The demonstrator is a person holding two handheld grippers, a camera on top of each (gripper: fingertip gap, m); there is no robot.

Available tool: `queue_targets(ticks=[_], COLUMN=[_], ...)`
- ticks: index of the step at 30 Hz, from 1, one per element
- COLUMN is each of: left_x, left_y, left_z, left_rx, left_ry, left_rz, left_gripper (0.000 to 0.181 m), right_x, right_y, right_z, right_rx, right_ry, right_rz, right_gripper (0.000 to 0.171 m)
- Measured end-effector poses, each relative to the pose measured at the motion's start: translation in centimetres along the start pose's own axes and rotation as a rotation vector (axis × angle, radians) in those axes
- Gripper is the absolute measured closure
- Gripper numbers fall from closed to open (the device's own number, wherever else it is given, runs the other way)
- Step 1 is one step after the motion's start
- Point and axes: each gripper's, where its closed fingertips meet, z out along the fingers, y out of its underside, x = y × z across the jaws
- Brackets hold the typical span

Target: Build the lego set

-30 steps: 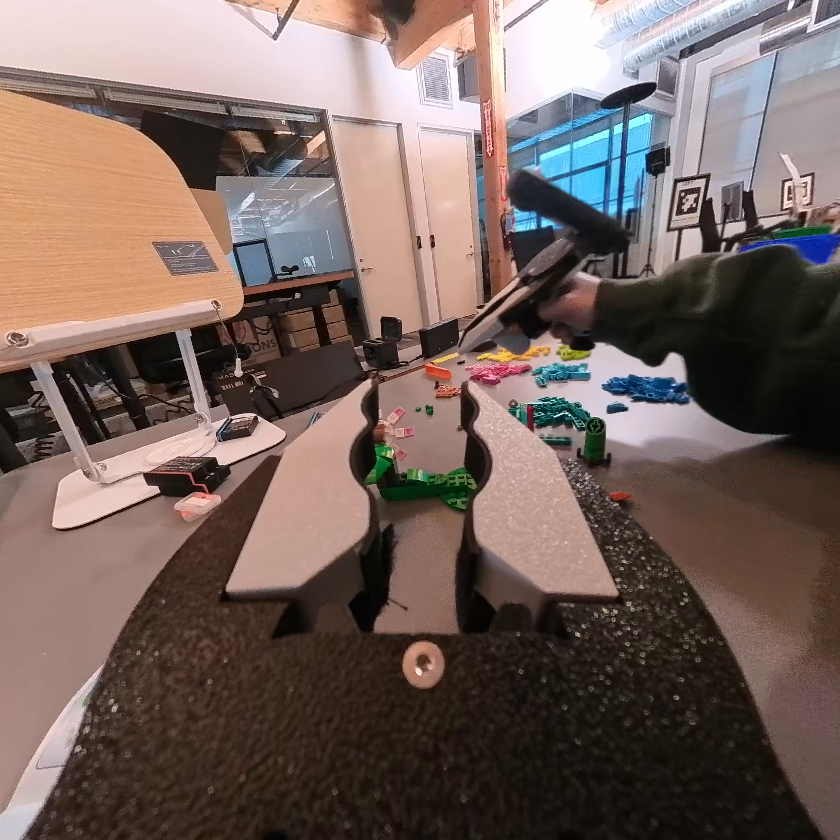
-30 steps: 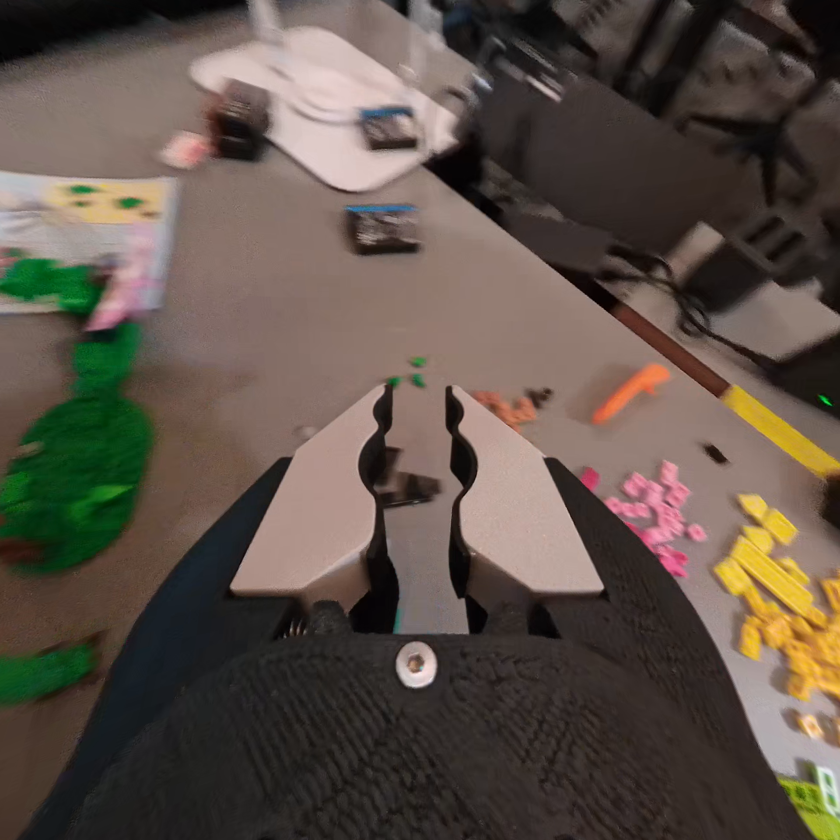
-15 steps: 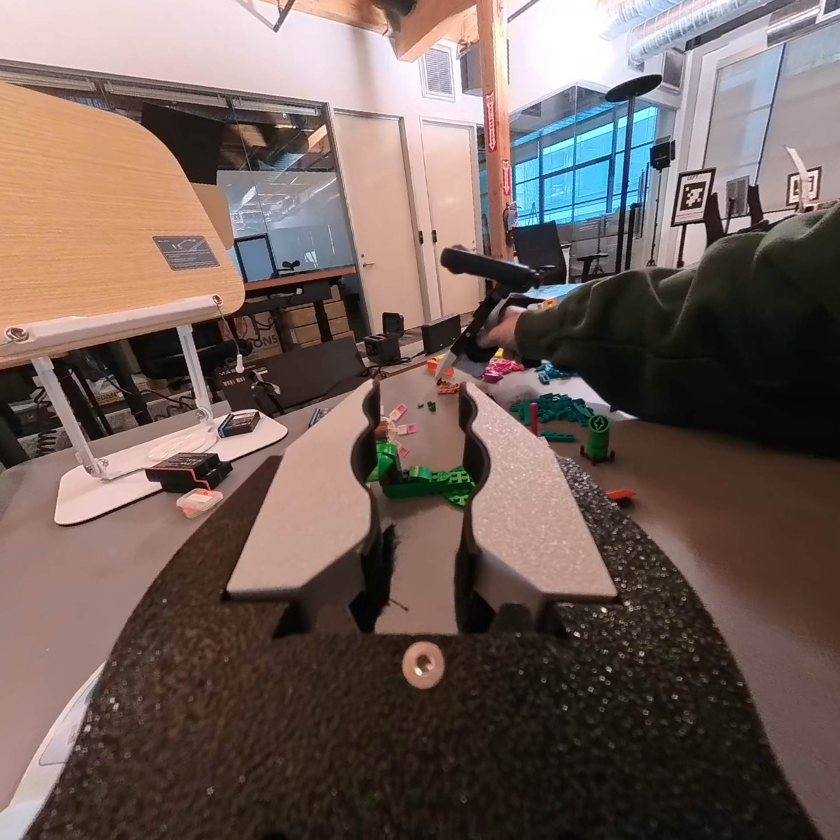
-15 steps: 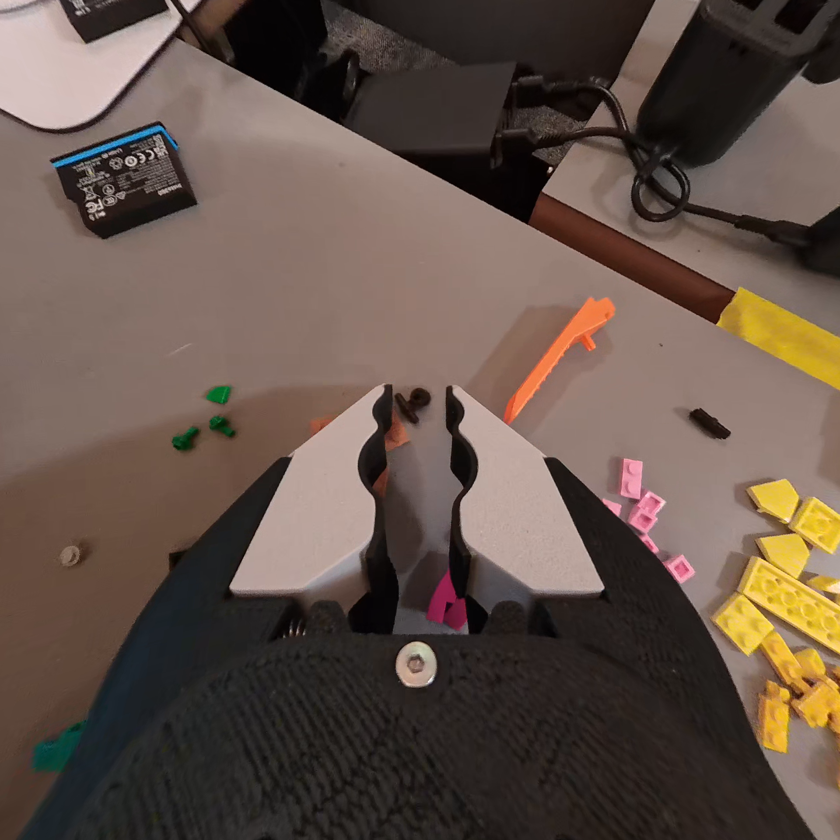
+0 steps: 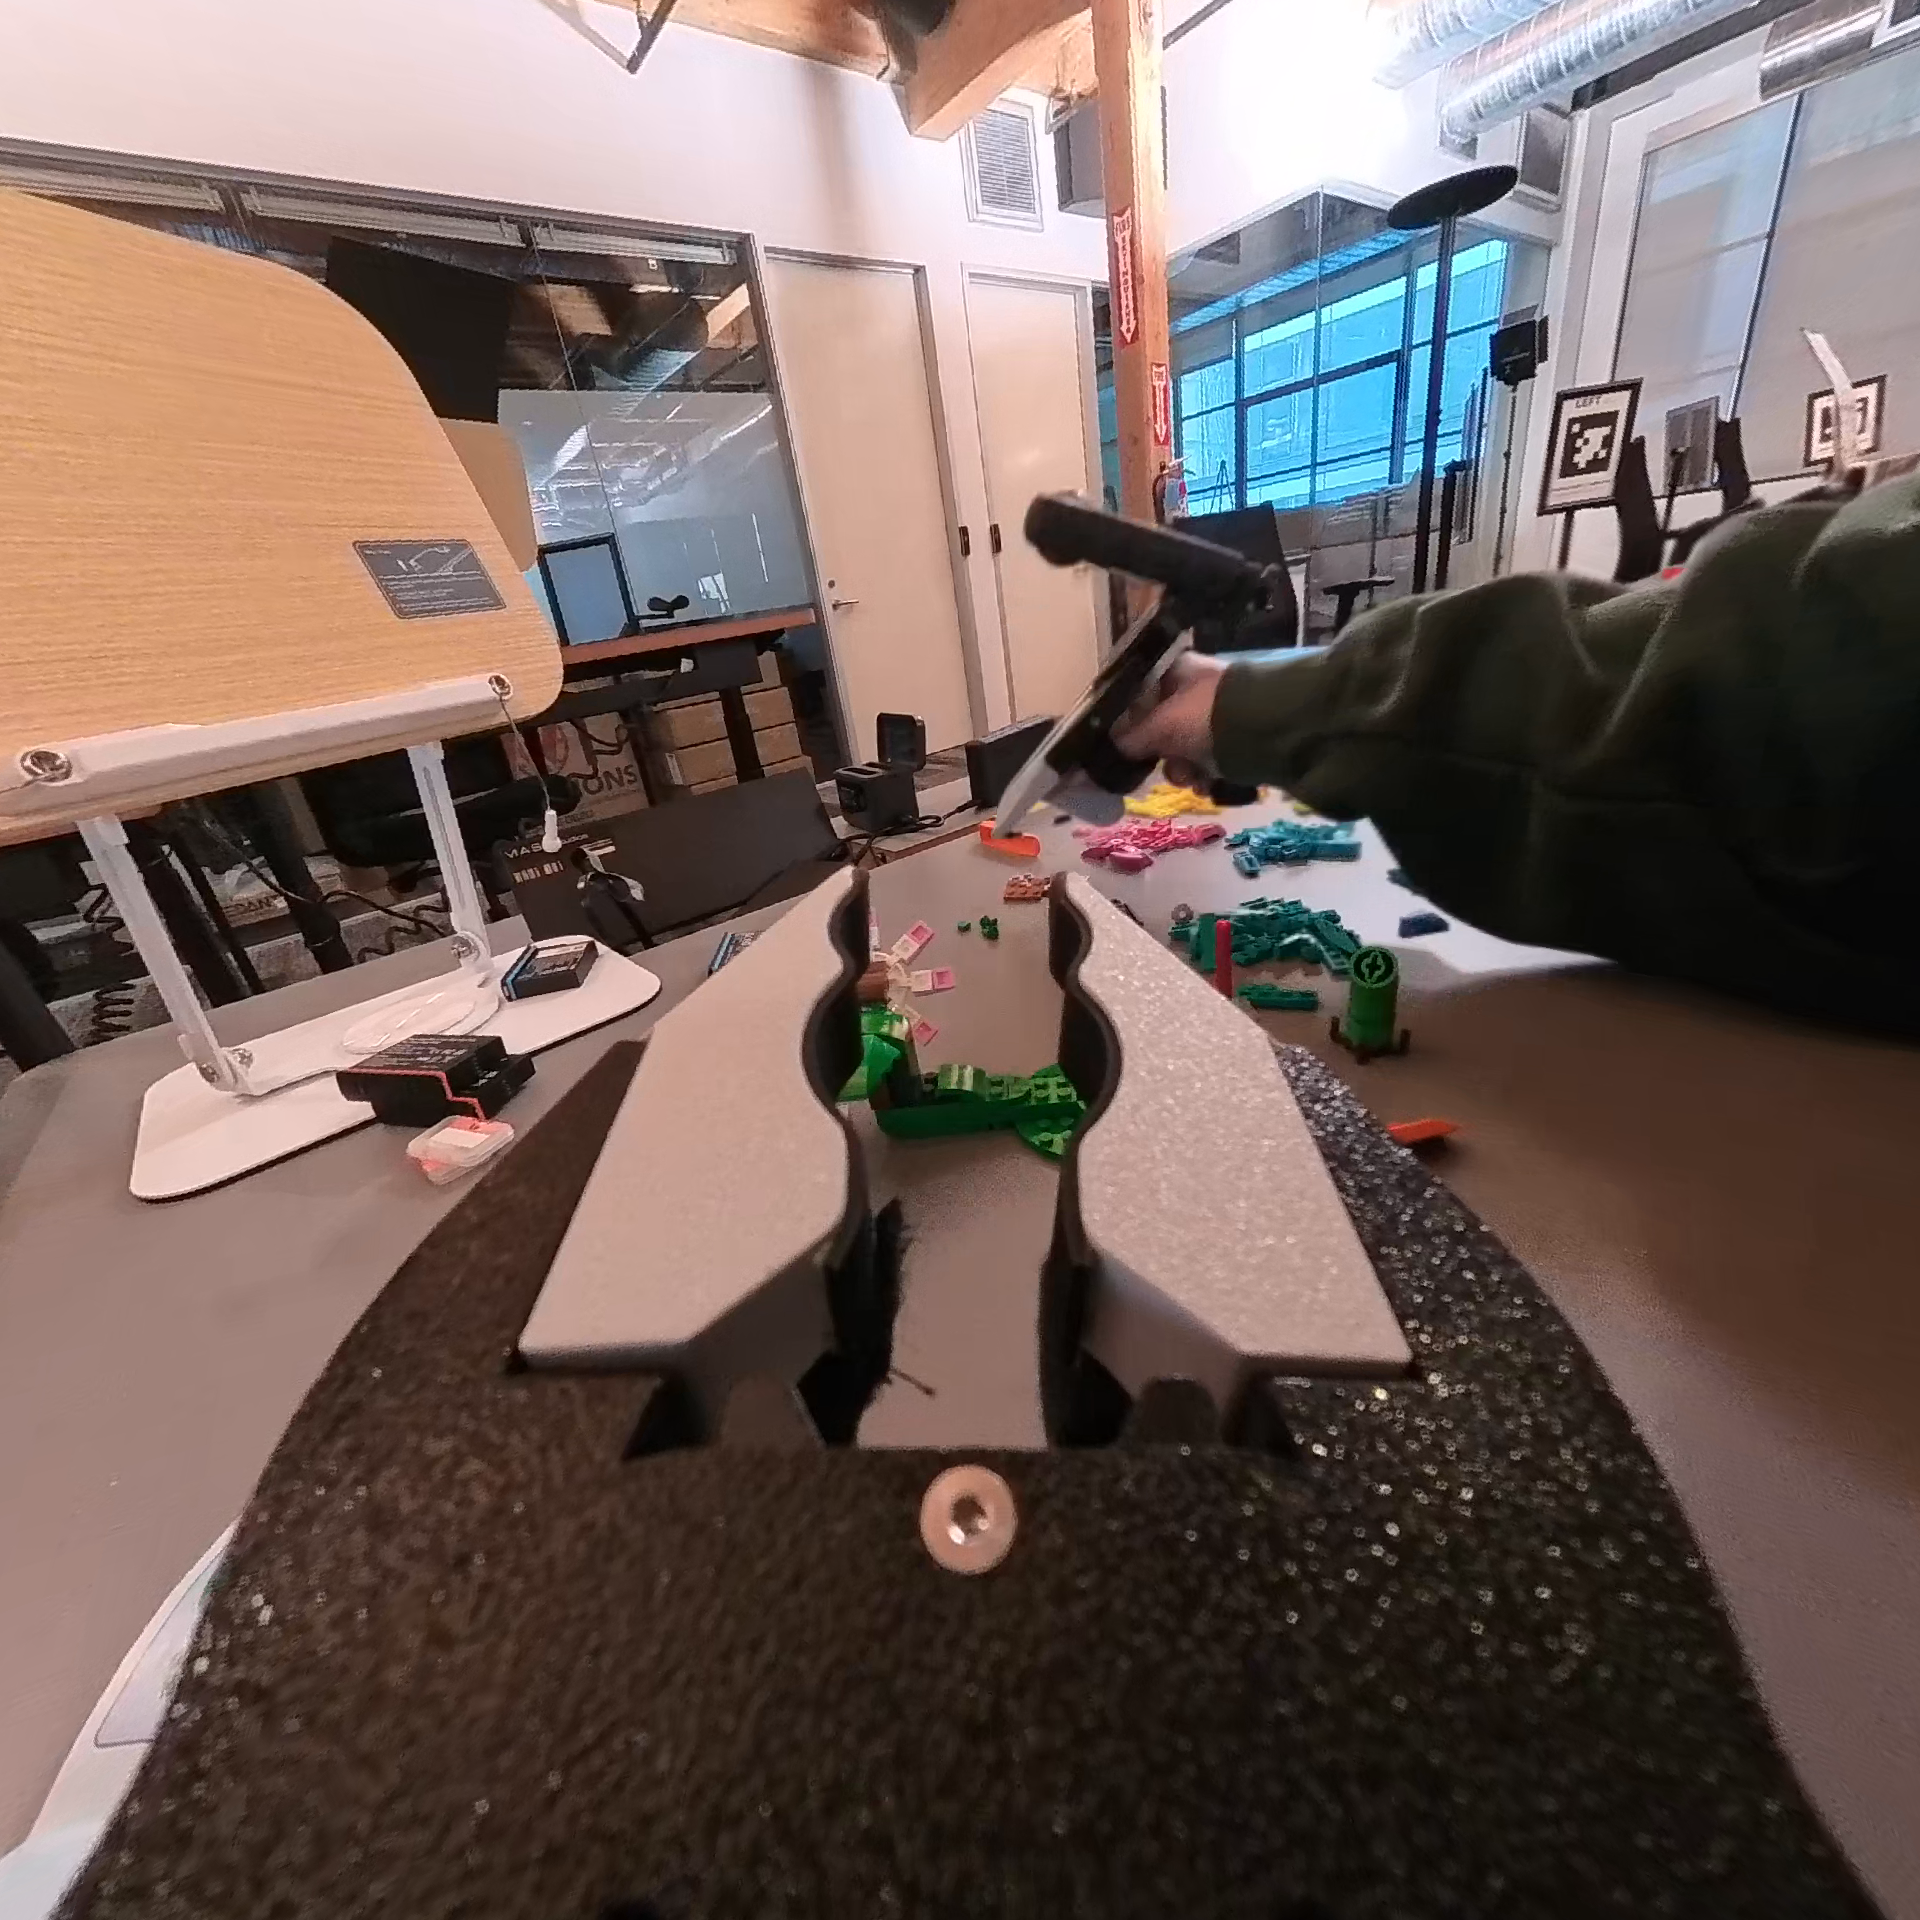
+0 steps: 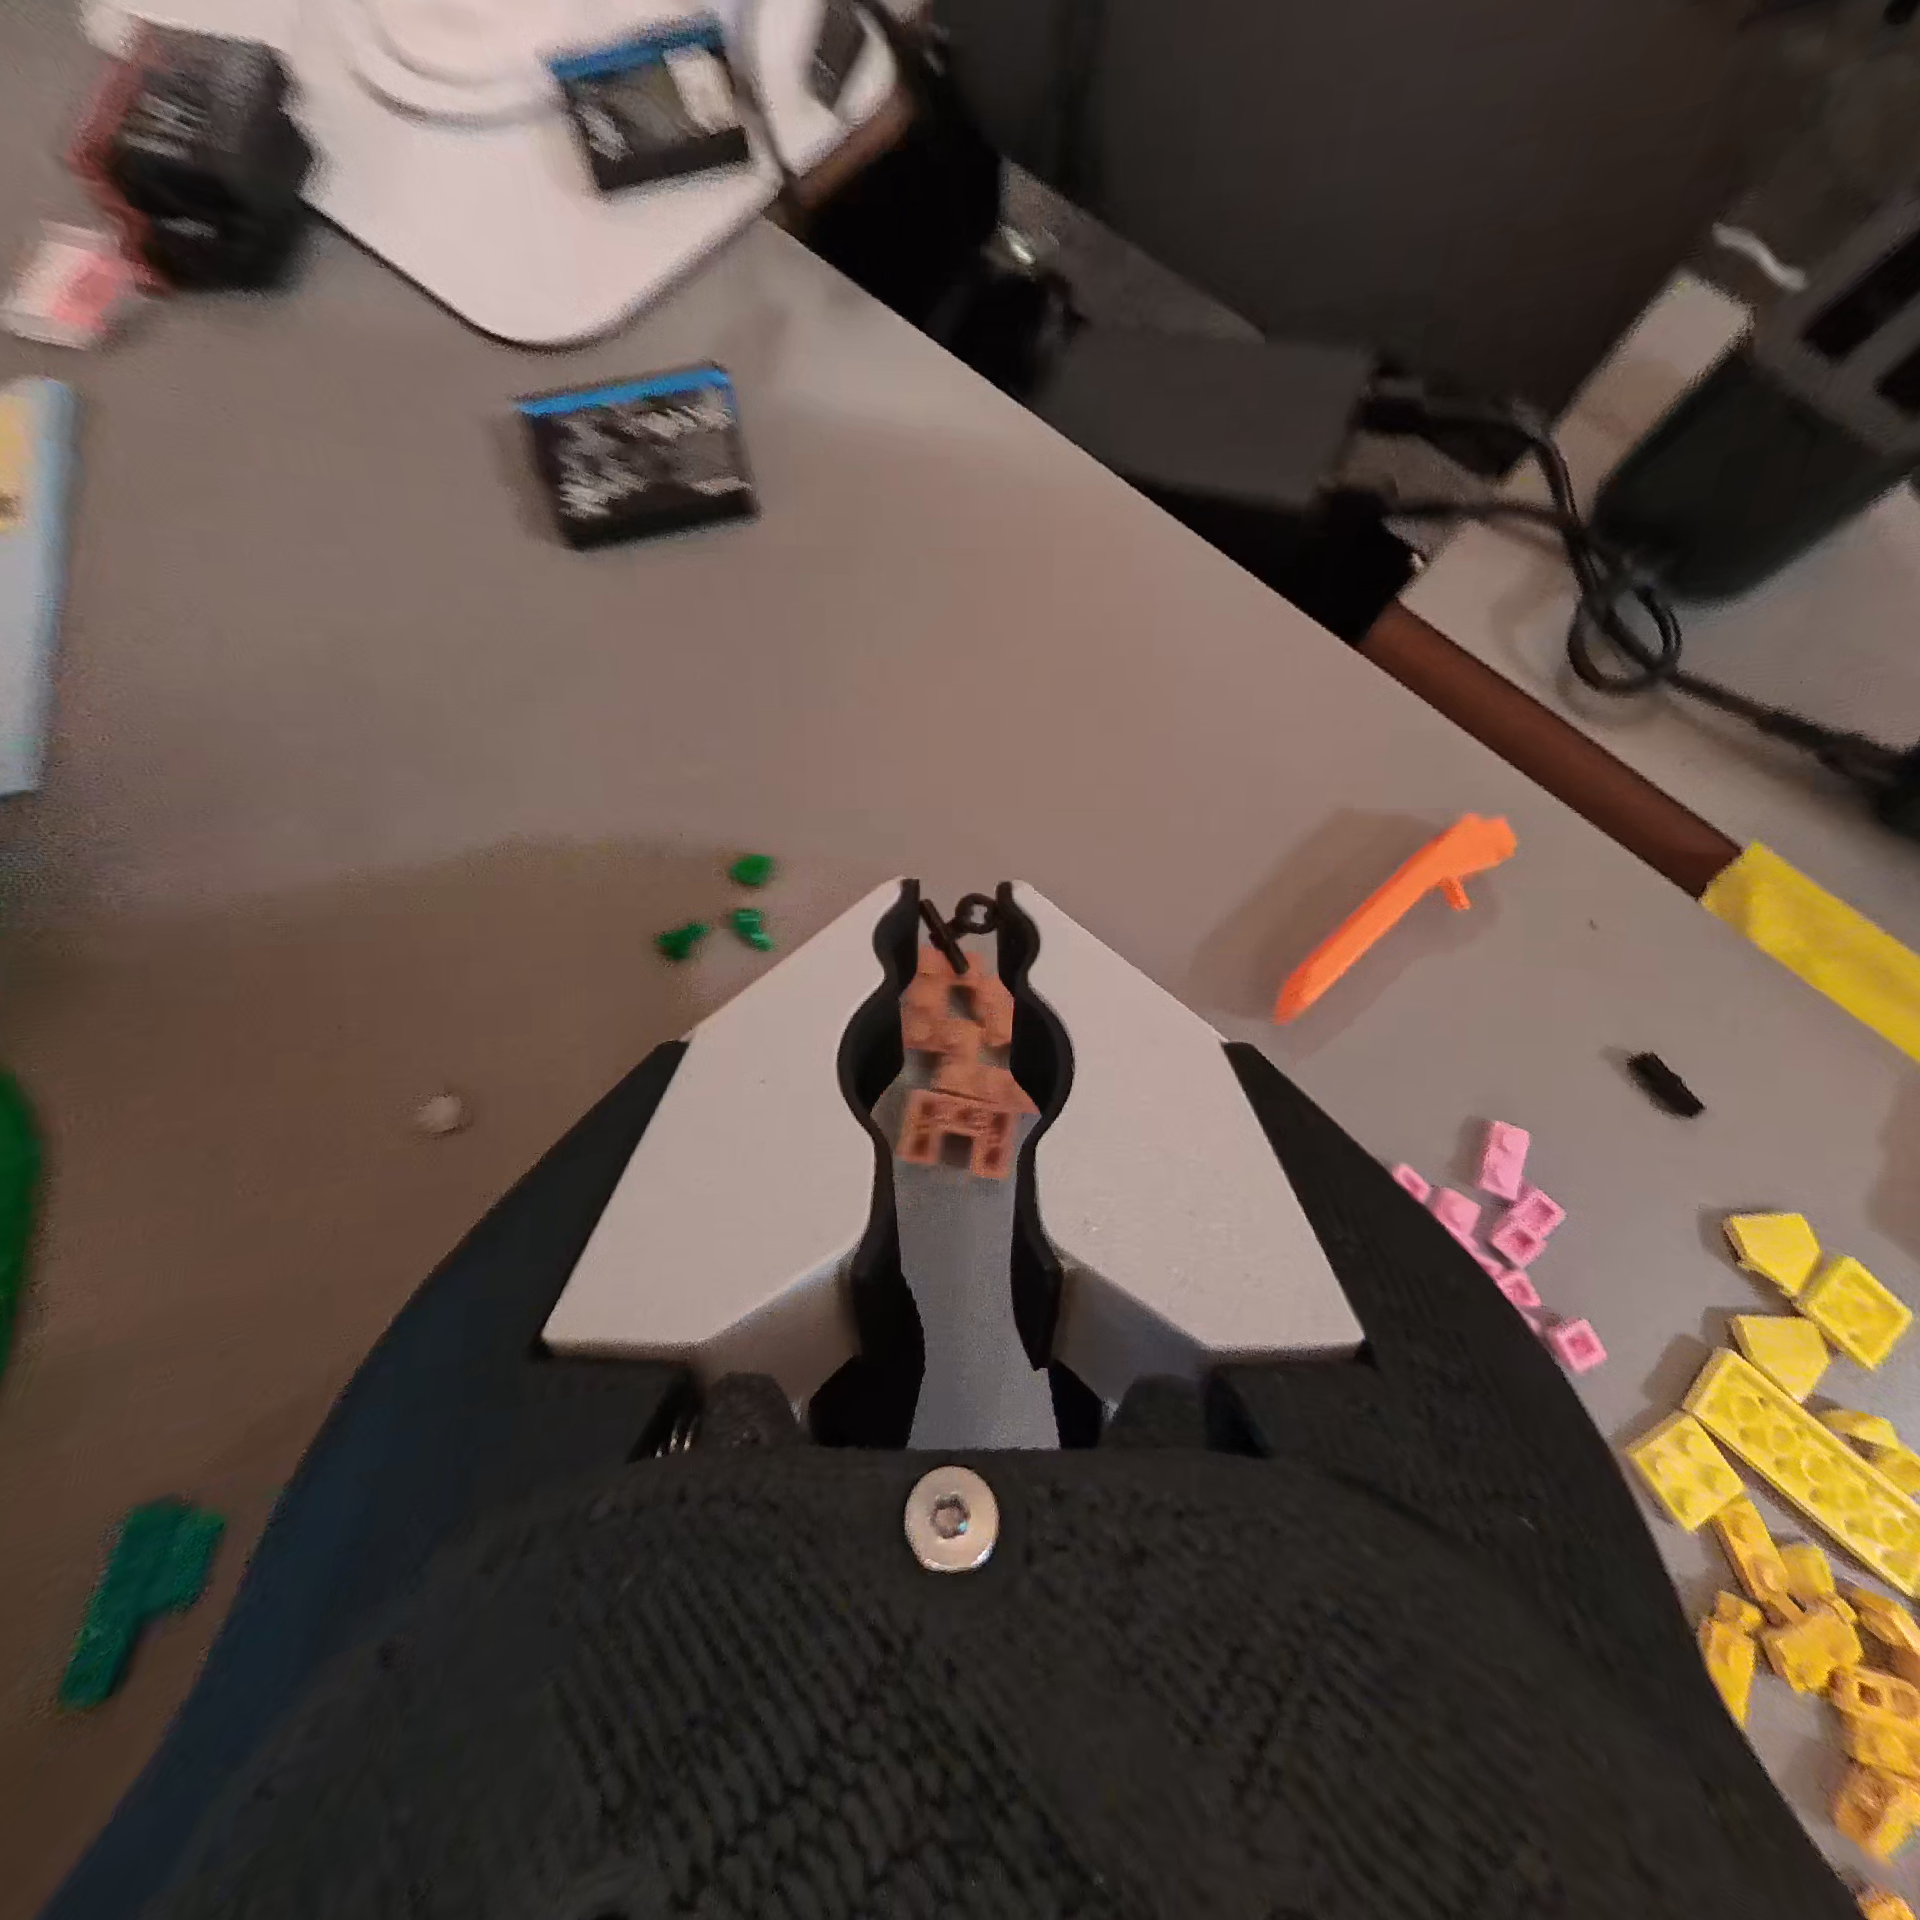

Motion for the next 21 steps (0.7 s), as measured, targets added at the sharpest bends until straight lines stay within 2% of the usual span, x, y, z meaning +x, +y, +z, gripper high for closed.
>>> queue_targets(ticks=[6,10,13,16,21], left_x=[0.0,-0.3,-0.5,-0.6,-0.4], left_y=[-0.1,-0.3,-0.3,-0.4,-0.3], left_z=[0.0,-0.2,-0.3,-0.3,-0.3], left_rx=[0.004,0.014,0.02,0.023,0.021], left_ry=[-0.001,-0.021,-0.03,-0.031,-0.029], left_rz=[0.003,0.007,-0.007,-0.013,-0.008], left_gripper=[0.15,0.149,0.15,0.149,0.149], right_x=[-12.4,-23.9,-30.6,-34.0,-36.4], right_y=[-1.6,0.6,3.1,5.7,8.3], right_z=[-5.6,-8.3,-8.9,-7.9,-6.3], right_rx=[0.148,0.187,0.16,0.106,0.043], right_ry=[-0.235,-0.472,-0.587,-0.608,-0.642], right_rz=[-0.173,-0.325,-0.426,-0.5,-0.543], right_gripper=[0.158,0.158,0.158,0.158,0.158])
